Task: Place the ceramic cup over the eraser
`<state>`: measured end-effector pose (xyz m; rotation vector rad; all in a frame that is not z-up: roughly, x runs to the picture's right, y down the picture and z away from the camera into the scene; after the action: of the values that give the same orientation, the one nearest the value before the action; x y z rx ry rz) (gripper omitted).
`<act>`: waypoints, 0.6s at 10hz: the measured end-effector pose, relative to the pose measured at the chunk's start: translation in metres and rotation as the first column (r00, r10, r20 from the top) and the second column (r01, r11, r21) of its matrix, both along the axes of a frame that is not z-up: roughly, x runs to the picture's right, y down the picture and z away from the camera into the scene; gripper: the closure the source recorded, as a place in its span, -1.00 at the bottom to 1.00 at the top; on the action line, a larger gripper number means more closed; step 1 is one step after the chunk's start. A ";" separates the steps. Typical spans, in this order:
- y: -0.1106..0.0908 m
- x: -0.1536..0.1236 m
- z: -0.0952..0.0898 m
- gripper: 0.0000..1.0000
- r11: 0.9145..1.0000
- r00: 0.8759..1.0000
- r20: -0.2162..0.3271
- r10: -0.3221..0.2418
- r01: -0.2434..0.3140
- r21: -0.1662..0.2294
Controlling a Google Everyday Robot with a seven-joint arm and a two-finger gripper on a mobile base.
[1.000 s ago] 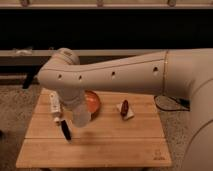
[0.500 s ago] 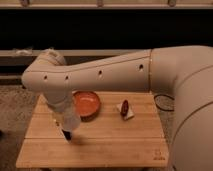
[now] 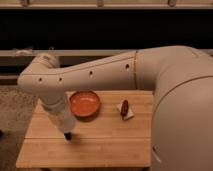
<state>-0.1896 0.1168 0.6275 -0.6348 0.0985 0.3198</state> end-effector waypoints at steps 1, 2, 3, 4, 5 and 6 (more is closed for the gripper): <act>0.005 0.000 0.006 0.84 1.000 1.000 0.000 -0.004 0.004 -0.009; 0.011 -0.001 0.013 0.84 1.000 1.000 -0.002 -0.007 0.006 -0.021; 0.014 -0.001 0.019 0.84 1.000 1.000 -0.003 -0.006 0.006 -0.026; 0.018 -0.002 0.024 0.72 0.999 1.000 -0.003 0.004 -0.004 -0.033; 0.020 -0.003 0.028 0.57 0.999 1.000 -0.002 0.014 -0.014 -0.037; 0.022 -0.004 0.034 0.37 0.999 1.000 -0.001 0.028 -0.028 -0.042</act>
<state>-0.1935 0.1389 0.6611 -0.6780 0.0975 0.3454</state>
